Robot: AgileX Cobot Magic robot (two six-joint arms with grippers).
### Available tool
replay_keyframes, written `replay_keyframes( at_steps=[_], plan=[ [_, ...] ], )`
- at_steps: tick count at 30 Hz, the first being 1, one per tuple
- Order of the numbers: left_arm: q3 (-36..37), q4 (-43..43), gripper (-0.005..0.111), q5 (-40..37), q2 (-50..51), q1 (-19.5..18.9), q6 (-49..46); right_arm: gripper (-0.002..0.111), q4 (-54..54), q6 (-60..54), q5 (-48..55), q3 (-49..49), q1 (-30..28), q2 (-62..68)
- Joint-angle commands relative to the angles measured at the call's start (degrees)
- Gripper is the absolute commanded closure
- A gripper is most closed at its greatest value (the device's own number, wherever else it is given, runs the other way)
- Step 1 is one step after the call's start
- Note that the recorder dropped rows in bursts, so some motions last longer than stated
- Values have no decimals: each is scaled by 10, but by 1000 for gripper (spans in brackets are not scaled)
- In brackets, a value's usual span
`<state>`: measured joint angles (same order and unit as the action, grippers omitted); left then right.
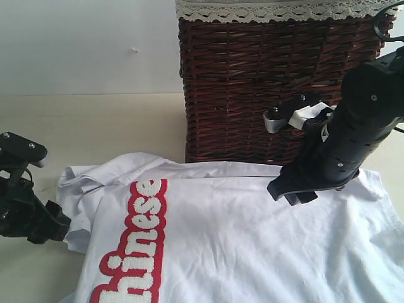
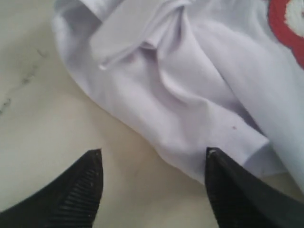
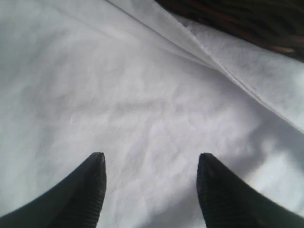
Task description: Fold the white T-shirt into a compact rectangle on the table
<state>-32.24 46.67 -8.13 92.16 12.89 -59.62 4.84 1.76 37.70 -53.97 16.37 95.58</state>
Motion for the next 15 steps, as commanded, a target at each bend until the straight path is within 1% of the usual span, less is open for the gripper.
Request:
replay_keyframes(
  at_steps=[1, 4, 8, 11, 13, 14, 15],
  plan=[
    [2, -1, 45, -74, 3, 4, -21, 53, -3, -6, -1, -1, -1, -3],
    [2, -2, 45, -80, 3, 16, -33, 53, -2, -6, -3, -1, -1, -3],
    [2, -2, 45, -86, 3, 20, -36, 53, -2, -6, -2, -1, -1, -3],
    [2, 5, 45, -48, 9, 20, -46, 53, -3, -3, -4, -1, -1, -3],
    [2, 23, 52, -18, 19, 20, -46, 53, -3, -2, -4, -1, -1, -3],
    [2, 24, 58, -8, 26, 20, -46, 53, -3, -2, -4, -1, -1, -3],
    [2, 25, 68, 4, 33, 20, -45, 53, -3, -2, -4, -1, -1, -3]
  ],
)
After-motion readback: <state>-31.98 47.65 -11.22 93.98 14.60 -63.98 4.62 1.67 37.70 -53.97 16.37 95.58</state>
